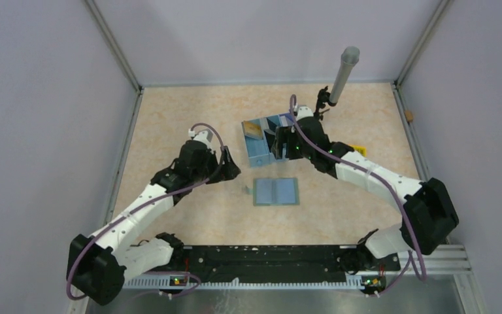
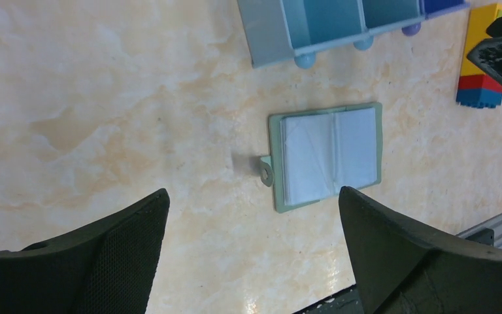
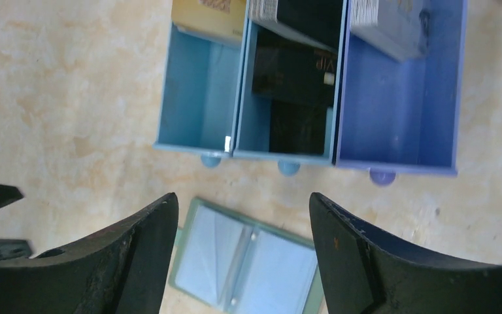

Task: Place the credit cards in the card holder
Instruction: Pick up the credit card from the storage box.

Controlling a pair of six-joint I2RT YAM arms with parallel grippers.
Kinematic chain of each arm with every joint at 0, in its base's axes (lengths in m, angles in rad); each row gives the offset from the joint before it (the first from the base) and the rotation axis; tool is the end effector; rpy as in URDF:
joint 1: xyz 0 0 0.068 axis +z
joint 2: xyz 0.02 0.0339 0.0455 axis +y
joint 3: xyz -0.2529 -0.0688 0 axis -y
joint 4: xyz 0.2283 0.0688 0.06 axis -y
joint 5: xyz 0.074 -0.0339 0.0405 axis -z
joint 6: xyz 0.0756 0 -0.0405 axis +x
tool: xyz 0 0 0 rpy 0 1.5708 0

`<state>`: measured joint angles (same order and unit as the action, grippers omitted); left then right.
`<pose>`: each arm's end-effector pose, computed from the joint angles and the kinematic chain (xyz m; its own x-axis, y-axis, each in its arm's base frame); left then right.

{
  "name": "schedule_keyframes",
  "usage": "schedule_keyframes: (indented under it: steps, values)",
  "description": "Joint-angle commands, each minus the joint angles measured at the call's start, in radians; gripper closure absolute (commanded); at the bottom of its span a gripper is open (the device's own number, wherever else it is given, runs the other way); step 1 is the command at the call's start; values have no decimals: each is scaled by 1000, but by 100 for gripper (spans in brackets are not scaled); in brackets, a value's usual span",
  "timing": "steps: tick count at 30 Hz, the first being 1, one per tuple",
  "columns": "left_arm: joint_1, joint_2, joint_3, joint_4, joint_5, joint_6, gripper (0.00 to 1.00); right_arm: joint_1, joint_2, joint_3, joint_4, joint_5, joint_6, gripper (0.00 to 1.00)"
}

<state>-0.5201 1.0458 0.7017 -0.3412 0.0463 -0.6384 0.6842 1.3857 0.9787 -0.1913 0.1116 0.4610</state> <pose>0.2101 -0.1244 0.2172 -0.7554 -0.2534 -0.6043 0.0963 0.8692 -0.4849 0.2611 0.2021 0.2428 -0.6386 0.0496 -0.7679 -0.3045 0.9002 0.3114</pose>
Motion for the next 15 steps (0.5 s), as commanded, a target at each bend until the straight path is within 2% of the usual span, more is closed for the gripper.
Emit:
schedule_keyframes:
  steps: [1, 3, 7, 15]
  values:
    - [123, -37, 140, -136, 109, 128, 1, -39, 123, 144, -13, 8, -115, 29]
    - [160, -43, 174, -174, 112, 174, 1, -46, 174, 201, 1, 10, -144, 34]
    - [214, -61, 195, -199, 30, 242, 1, -64, 290, 302, 11, 18, -214, 42]
    - [224, -79, 257, -273, -88, 352, 1, -98, 497, 490, -17, -82, -295, 43]
